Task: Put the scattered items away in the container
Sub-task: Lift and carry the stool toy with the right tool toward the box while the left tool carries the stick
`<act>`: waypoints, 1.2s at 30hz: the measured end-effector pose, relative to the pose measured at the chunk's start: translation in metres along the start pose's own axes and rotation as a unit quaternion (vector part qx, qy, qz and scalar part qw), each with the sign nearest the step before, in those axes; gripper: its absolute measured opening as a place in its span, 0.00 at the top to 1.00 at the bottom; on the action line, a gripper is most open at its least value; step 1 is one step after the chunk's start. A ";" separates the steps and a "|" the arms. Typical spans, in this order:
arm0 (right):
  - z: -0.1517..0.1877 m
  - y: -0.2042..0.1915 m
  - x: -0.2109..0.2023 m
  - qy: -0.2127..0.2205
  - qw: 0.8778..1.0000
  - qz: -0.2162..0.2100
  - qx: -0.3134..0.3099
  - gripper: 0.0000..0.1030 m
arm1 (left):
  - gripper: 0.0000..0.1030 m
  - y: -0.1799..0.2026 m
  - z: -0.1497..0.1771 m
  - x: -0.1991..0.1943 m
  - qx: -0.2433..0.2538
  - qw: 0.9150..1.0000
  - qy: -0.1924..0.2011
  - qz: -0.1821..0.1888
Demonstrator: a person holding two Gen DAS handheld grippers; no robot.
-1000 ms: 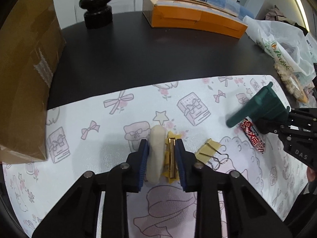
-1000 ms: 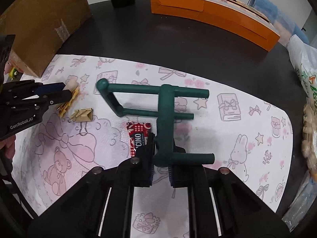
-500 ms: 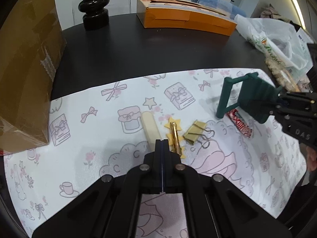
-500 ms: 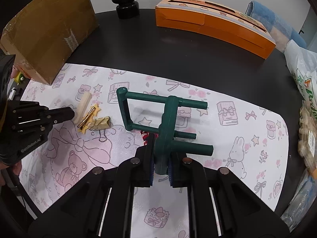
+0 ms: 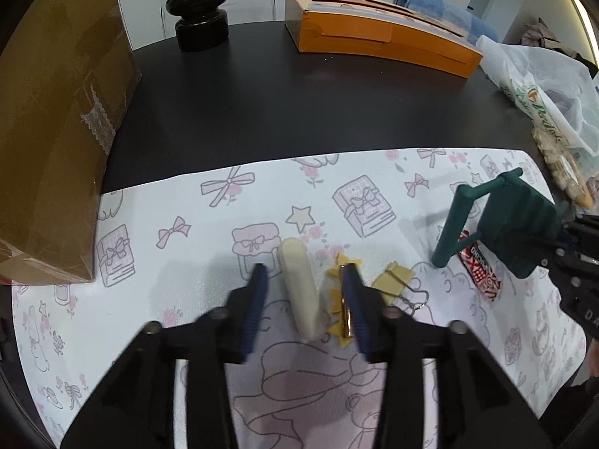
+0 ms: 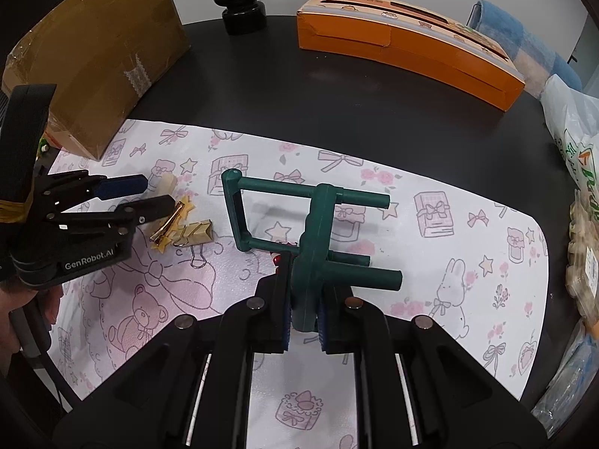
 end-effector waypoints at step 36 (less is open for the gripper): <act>-0.010 -0.012 -0.037 0.048 0.999 -0.018 0.015 0.89 | 0.87 0.009 -0.004 -0.054 -0.032 0.998 0.041 0.030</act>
Point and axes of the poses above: each gripper's, at about its wrist camera, not at the fingertips, and x roughly the way its jaws point, y to its right, z to its underside, the point moved 3 cm from there along x, roughly the way its jaws point, and after that the axes turned 7 degrees about z, right-handed, at the moved point
